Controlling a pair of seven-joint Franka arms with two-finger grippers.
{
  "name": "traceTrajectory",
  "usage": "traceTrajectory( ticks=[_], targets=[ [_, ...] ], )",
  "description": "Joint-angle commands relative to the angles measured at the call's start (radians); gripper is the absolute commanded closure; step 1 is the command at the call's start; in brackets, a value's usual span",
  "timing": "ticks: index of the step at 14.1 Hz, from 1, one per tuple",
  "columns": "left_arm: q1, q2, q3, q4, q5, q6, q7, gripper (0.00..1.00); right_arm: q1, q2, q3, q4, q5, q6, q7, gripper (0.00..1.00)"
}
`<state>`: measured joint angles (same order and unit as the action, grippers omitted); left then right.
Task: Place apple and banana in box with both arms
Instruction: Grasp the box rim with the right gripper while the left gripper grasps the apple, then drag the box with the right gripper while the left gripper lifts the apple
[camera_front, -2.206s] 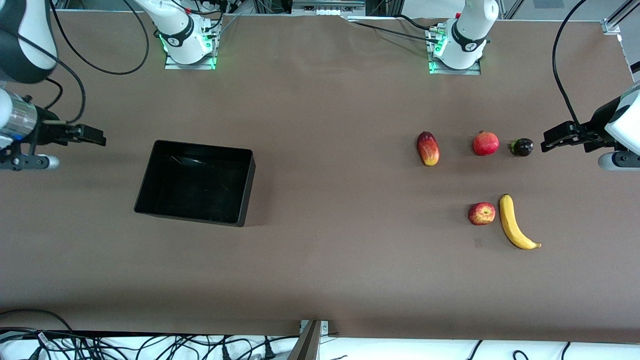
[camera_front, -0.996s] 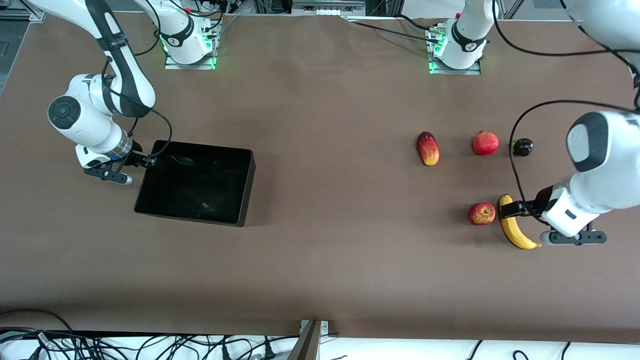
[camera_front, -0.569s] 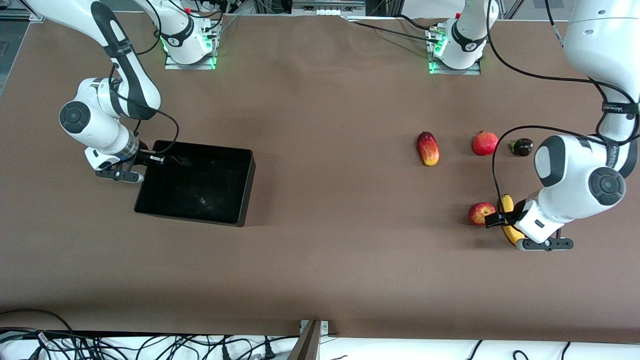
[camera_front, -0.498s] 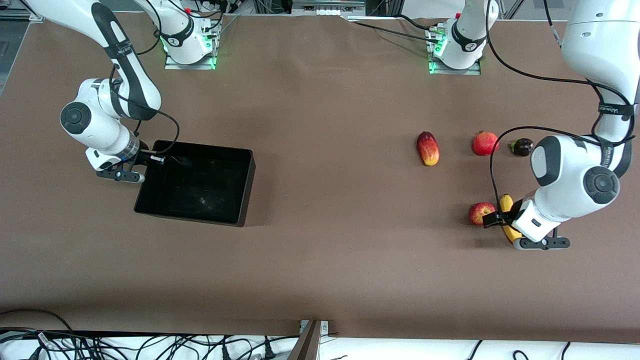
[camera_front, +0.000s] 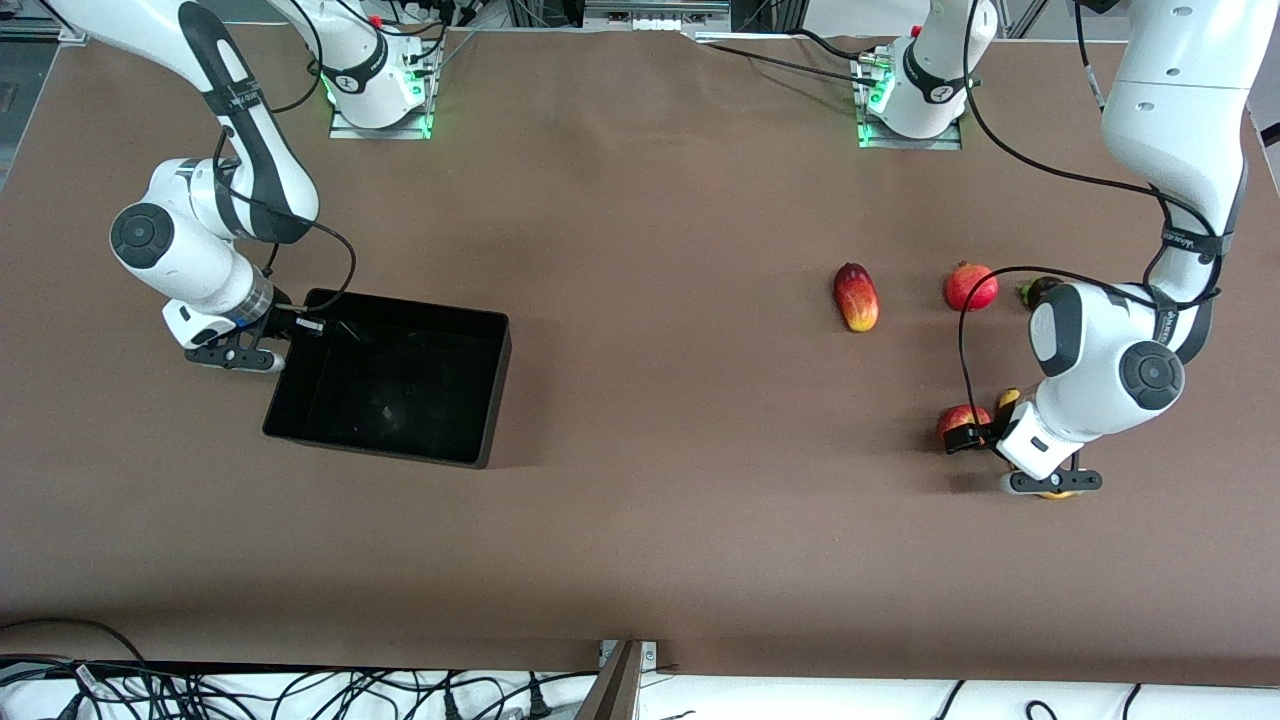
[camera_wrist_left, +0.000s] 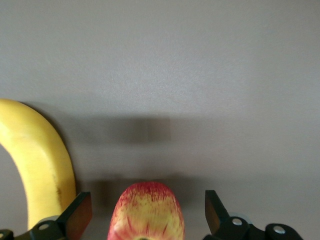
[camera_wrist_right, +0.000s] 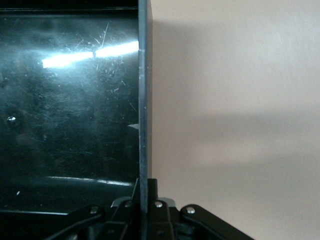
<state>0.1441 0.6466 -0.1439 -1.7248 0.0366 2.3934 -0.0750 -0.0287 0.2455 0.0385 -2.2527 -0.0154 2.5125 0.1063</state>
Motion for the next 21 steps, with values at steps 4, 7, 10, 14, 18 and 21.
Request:
traceTrajectory(
  ticks=[4, 7, 10, 14, 18, 21],
  targets=[
    [0.005, 0.011, 0.015, -0.073, 0.020, 0.056, -0.029, 0.00, 0.100, 0.020, 0.084, 0.367, 0.005, -0.433, 0.075, 1.00],
    [0.005, 0.019, 0.015, -0.096, 0.019, 0.086, -0.058, 0.61, 0.217, 0.050, 0.086, 0.436, 0.006, -0.488, 0.154, 1.00],
    [0.005, 0.016, 0.015, -0.098, 0.020, 0.081, -0.055, 1.00, 0.353, 0.130, 0.084, 0.536, 0.038, -0.478, 0.243, 1.00],
    [-0.011, -0.059, 0.014, -0.075, 0.020, -0.053, -0.075, 1.00, 0.508, 0.311, 0.084, 0.744, 0.078, -0.465, 0.400, 1.00],
    [-0.055, -0.185, -0.015, 0.046, 0.005, -0.358, -0.178, 1.00, 0.628, 0.426, 0.080, 0.805, 0.075, -0.341, 0.489, 1.00],
    [-0.113, -0.212, -0.057, 0.129, 0.003, -0.509, -0.384, 1.00, 0.665, 0.475, 0.080, 0.803, 0.072, -0.278, 0.509, 1.00]
  ],
)
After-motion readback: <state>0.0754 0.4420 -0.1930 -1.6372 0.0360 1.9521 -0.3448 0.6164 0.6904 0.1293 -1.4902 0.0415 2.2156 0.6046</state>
